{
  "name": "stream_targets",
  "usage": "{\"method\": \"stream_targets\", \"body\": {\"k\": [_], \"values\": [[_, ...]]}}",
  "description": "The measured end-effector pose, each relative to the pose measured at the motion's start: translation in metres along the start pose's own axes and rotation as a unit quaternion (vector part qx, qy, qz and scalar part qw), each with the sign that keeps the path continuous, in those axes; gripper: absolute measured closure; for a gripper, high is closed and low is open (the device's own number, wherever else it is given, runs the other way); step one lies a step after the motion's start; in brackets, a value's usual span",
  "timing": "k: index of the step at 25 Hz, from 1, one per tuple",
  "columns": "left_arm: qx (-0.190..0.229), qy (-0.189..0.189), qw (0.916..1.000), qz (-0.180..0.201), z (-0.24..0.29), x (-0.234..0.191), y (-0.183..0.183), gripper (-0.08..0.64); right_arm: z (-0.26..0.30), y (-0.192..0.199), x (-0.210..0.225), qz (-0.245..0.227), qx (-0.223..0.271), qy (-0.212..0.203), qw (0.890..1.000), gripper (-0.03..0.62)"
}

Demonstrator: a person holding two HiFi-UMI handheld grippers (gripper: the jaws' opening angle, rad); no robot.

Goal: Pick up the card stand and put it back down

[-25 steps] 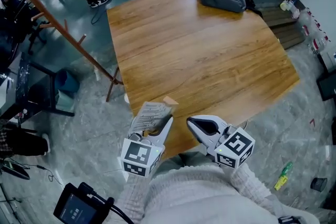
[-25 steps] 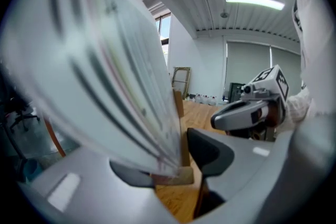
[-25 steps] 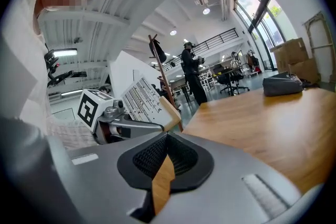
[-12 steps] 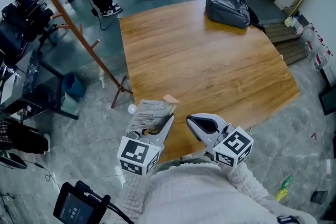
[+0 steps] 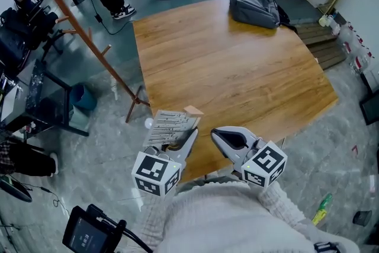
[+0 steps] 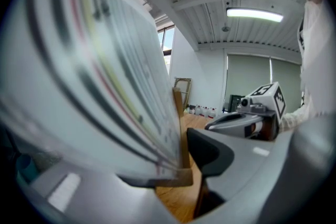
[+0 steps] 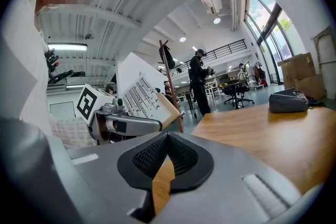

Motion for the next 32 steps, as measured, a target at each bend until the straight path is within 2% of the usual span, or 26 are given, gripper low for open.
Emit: {"method": "stream_targets", "body": {"k": [4,21,26,32], "values": [[0.005,0.002,1.0,-0.003,0.001,0.002,0.0,0.37,-0.002,0.0,0.0,0.001,0.001,0.004,1.0,0.592],[-0.019,0.018,0.9997,-0.004,0.002,0.003,0.011,0.369,-0.002,0.006,-0.009,0.005,-0.014,0.005,1.0,0.592],[-0.035,0.014,0.9993,-0.005,0.008,-0.005,0.018,0.368,0.001,0.013,-0.005,0.018,-0.026,0.007,0.999,0.592],[-0.074,0.012,0.9971,-0.014,0.024,-0.017,0.042,0.368,0.004,0.028,0.007,0.045,-0.042,0.015,0.998,0.592]]}}
Point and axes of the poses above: the fingertips, and each gripper's own axes: z forward along the fingers, x to its right, y out of its underside, the point moved 4 cm from there along -z, backward along the fingers, and after that the axes turned 10 degrees about -z, right-handed, at the moved point
